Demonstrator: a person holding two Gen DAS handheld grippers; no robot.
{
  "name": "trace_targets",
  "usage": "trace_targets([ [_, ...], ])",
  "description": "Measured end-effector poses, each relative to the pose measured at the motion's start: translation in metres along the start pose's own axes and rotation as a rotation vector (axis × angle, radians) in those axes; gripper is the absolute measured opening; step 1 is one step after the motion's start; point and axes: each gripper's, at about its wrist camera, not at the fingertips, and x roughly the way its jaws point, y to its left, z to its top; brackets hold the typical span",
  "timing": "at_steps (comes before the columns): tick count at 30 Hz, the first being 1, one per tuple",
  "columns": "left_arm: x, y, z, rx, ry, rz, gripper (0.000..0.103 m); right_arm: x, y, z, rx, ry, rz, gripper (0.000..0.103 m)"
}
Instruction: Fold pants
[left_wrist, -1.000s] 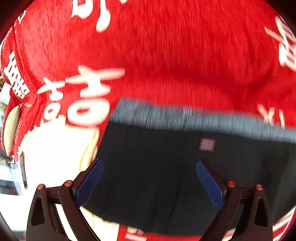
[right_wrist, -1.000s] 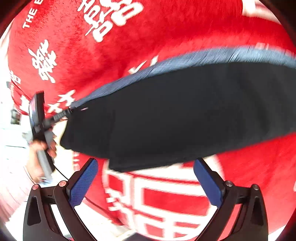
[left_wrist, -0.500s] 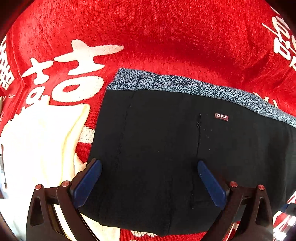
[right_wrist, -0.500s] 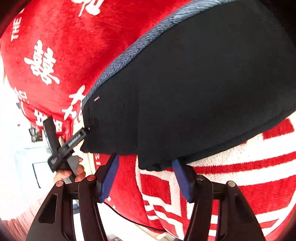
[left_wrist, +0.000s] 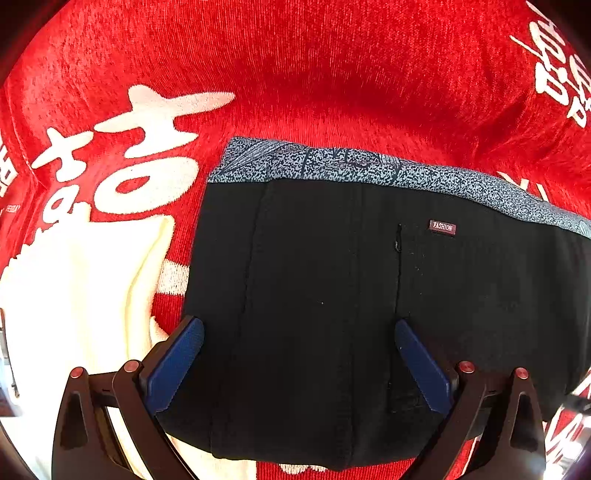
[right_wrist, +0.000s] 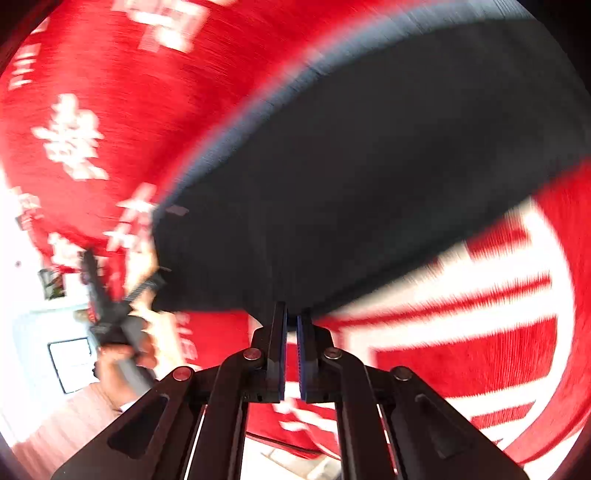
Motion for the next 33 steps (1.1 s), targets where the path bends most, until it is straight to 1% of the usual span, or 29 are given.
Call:
trace_targets([
  [1,-0.001,0.000,0.001,0.000,0.004,0.005,0.103,0.010,-0.012,-0.002,0.032,0.025,-0.024,0.001],
  [2,0.000,0.000,0.002,-0.001,0.009,0.009,0.103,0.012,-0.018,-0.003,0.050,0.035,-0.025,0.000],
  [3,-0.002,-0.001,0.003,-0.009,0.021,0.017,0.103,0.011,-0.021,-0.004,0.064,0.039,0.000,0.001],
  [4,-0.005,-0.003,0.005,-0.024,0.038,0.025,0.103,0.006,-0.021,-0.005,0.065,0.051,-0.004,0.004],
  [6,-0.021,-0.013,0.004,-0.032,0.043,0.025,0.103,-0.013,-0.016,-0.007,0.014,0.044,-0.009,0.005],
  [7,-0.030,-0.021,0.003,-0.019,0.028,0.020,0.103,-0.023,-0.013,-0.006,-0.016,0.032,-0.021,0.006],
  [9,-0.045,-0.042,0.001,0.017,0.003,-0.001,0.103,-0.045,-0.001,0.002,-0.100,-0.027,-0.068,0.010],
  [10,-0.055,-0.064,-0.002,0.047,-0.014,-0.039,0.103,-0.052,0.004,0.008,-0.134,-0.053,-0.087,0.010],
  [12,-0.063,-0.096,-0.006,0.087,-0.034,-0.088,0.103,-0.062,0.011,0.024,-0.203,-0.117,-0.141,0.012],
  [14,-0.062,-0.137,-0.013,0.126,-0.035,-0.143,0.103,-0.064,0.010,0.042,-0.224,-0.151,-0.194,0.012],
  [15,-0.055,-0.162,-0.019,0.138,-0.018,-0.163,0.103,-0.063,0.007,0.048,-0.219,-0.156,-0.208,0.012],
  [16,-0.048,-0.177,-0.025,0.151,0.006,-0.175,0.103,-0.060,0.004,0.055,-0.216,-0.162,-0.237,0.013],
  [17,-0.039,-0.191,-0.034,0.173,0.040,-0.179,0.103,-0.054,-0.003,0.058,-0.215,-0.156,-0.298,0.019],
  [18,-0.028,-0.205,-0.047,0.205,0.087,-0.170,0.103,-0.047,-0.013,0.059,-0.205,-0.125,-0.349,0.020],
  [19,-0.027,-0.209,-0.062,0.194,0.047,-0.152,0.102,-0.042,-0.026,0.058,-0.184,-0.104,-0.331,0.020],
  [20,-0.031,-0.206,-0.067,0.174,0.011,-0.156,0.102,-0.050,-0.036,0.053,-0.152,-0.162,-0.255,0.020],
  [22,-0.030,-0.199,-0.066,0.137,0.038,-0.187,0.102,-0.053,-0.046,0.049,-0.102,-0.163,-0.209,0.020],
  [24,-0.028,-0.198,-0.060,0.134,0.063,-0.196,0.102,-0.053,-0.047,0.048,-0.084,-0.170,-0.198,0.020],
  [27,-0.032,-0.203,-0.057,0.207,0.024,-0.166,0.103,-0.049,-0.041,0.044,-0.120,-0.191,-0.222,0.020],
  [29,-0.035,-0.202,-0.054,0.200,0.030,-0.155,0.103,-0.051,-0.040,0.041,-0.141,-0.198,-0.229,0.020],
  [30,-0.036,-0.201,-0.051,0.179,0.050,-0.150,0.103,-0.054,-0.040,0.040,-0.137,-0.195,-0.221,0.021],
  [31,-0.038,-0.200,-0.048,0.165,0.064,-0.141,0.102,-0.056,-0.042,0.037,-0.131,-0.184,-0.208,0.022],
  [32,-0.042,-0.201,-0.045,0.146,0.078,-0.126,0.102,-0.061,-0.047,0.035,-0.125,-0.166,-0.189,0.027],
  [33,-0.045,-0.201,-0.046,0.134,0.080,-0.122,0.102,-0.065,-0.049,0.035,-0.120,-0.154,-0.173,0.035],
])
